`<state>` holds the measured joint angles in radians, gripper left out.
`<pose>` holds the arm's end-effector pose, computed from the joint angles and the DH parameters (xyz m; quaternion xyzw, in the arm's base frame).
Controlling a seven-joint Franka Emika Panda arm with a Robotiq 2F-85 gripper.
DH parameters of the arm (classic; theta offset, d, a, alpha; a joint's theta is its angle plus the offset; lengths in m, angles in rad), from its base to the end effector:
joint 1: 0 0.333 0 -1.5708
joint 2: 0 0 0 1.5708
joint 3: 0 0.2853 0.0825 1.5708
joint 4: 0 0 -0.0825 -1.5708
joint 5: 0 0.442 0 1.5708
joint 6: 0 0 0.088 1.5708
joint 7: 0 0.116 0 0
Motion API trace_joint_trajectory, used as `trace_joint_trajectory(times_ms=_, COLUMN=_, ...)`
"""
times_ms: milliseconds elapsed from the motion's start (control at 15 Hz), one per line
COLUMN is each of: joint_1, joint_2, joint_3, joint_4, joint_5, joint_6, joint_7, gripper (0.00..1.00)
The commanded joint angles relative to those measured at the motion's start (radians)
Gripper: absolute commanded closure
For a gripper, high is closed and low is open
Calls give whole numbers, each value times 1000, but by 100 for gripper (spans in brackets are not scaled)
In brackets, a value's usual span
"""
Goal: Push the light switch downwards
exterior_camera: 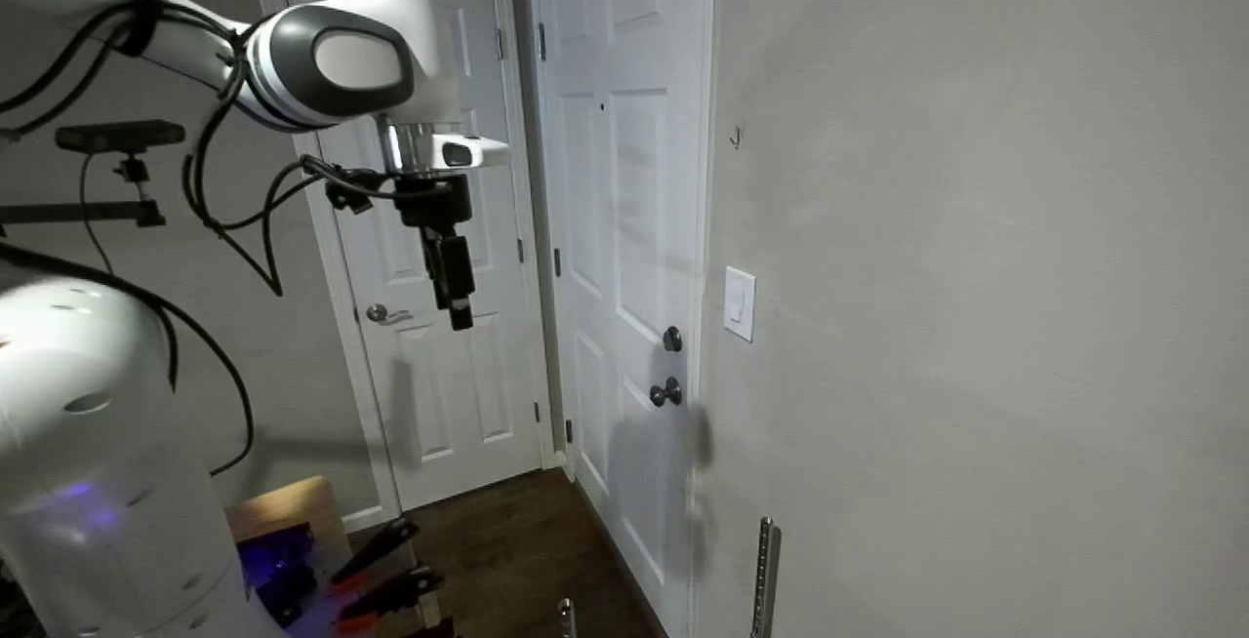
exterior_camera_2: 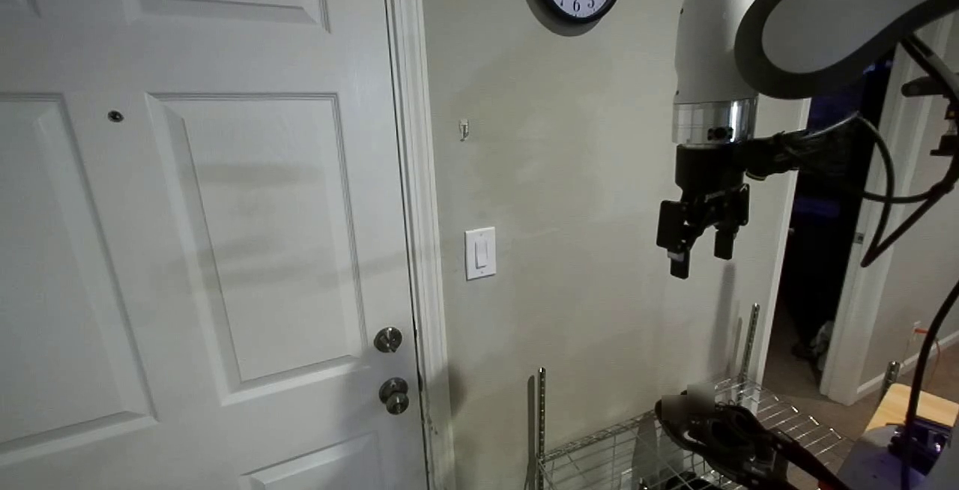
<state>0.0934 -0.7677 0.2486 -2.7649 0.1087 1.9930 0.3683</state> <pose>0.3681 0.1171 0.3641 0.9968 -0.0705 0.0040 0.0371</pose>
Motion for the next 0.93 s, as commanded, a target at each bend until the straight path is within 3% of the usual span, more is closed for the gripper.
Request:
trace_joint_trajectory(times_ms=0, joint_1=-32, joint_2=177, joint_3=-29, joint_4=75, joint_5=-18, joint_6=99, joint_7=-44, gripper=0)
trace_joint_trajectory(times_ms=400, joint_1=-55, joint_2=448, joint_3=-45, joint_4=229, joint_5=-49, joint_6=252, joint_7=-17, gripper=0)
trace_joint_trajectory(times_ms=867, joint_1=-45, joint_2=673, joint_3=-55, joint_4=453, joint_5=-183, joint_6=254, joint_7=39, gripper=0)
